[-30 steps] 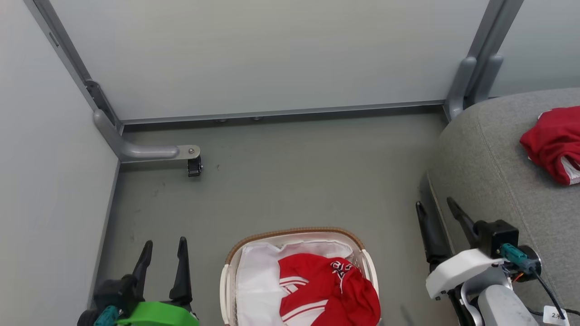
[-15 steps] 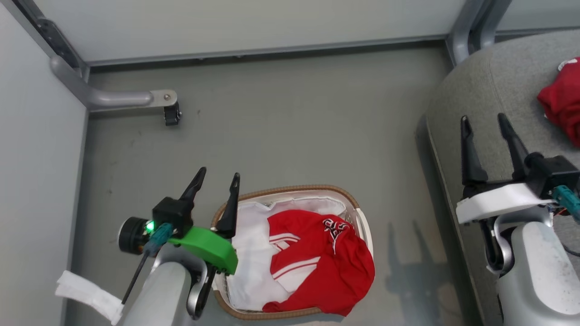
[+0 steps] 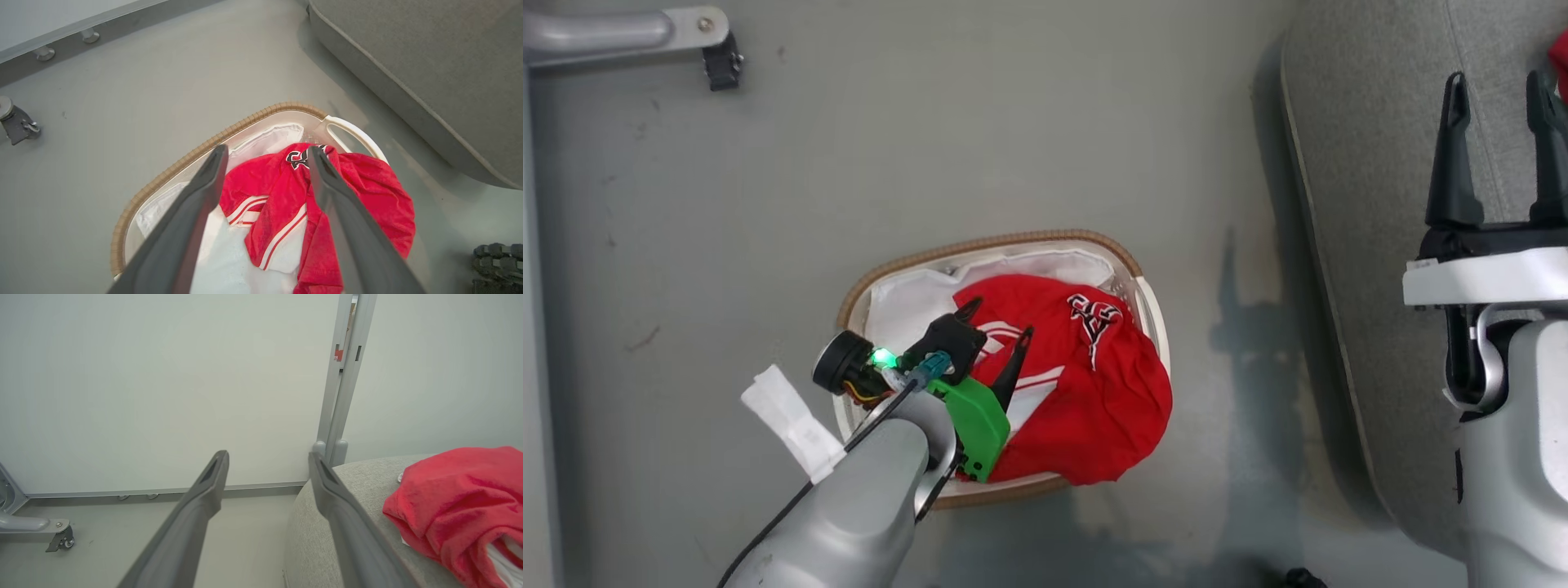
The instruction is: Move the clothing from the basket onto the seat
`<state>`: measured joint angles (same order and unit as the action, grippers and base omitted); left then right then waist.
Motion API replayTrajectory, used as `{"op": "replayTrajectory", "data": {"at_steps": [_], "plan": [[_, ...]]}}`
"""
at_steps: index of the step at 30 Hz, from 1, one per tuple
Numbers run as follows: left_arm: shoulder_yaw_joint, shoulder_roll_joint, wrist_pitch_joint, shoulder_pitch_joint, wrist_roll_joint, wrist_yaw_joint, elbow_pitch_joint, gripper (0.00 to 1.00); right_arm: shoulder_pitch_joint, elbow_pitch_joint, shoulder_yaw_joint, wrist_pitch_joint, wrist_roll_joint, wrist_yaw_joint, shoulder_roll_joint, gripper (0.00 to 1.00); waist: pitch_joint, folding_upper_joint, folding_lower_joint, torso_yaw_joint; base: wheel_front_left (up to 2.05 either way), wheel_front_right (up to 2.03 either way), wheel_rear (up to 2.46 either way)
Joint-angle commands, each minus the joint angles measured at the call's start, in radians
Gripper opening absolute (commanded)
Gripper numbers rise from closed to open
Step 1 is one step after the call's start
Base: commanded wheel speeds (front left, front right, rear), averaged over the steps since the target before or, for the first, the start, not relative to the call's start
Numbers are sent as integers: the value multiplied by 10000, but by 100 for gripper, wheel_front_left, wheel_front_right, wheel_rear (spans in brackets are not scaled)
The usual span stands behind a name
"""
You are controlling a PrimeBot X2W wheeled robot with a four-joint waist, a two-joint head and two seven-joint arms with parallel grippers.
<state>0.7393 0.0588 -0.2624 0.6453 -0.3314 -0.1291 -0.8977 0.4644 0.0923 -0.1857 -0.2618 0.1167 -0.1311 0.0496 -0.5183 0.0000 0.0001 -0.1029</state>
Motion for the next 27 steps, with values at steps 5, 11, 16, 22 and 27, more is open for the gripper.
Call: {"op": "replayTrajectory", "data": {"at_steps": [5,11,16,22,27], "plan": [[1231,-16,16,1083,-313,-27,-797,100,421,-602,99,-49,285,7,17,100,-2136,0,-1,-1075,0,0,0],[2264,-46,1,1852,-854,-27,-1144,100,579,-941,255,-49,533,7,16,100,-2888,0,-1,-1493,0,0,0],[3047,-52,16,2381,-1486,-27,-1346,100,710,-1095,371,-49,696,7,15,100,-3432,0,-1,-1783,0,0,0],[3703,-52,130,2656,-2150,-27,-1489,100,815,-1186,529,-49,818,7,16,100,-3715,0,-1,-2009,0,0,0],[3946,-6,318,2864,-2622,-27,-2013,100,852,-1271,707,-49,958,8,18,100,-3877,0,-1,-2266,0,0,0]]}}
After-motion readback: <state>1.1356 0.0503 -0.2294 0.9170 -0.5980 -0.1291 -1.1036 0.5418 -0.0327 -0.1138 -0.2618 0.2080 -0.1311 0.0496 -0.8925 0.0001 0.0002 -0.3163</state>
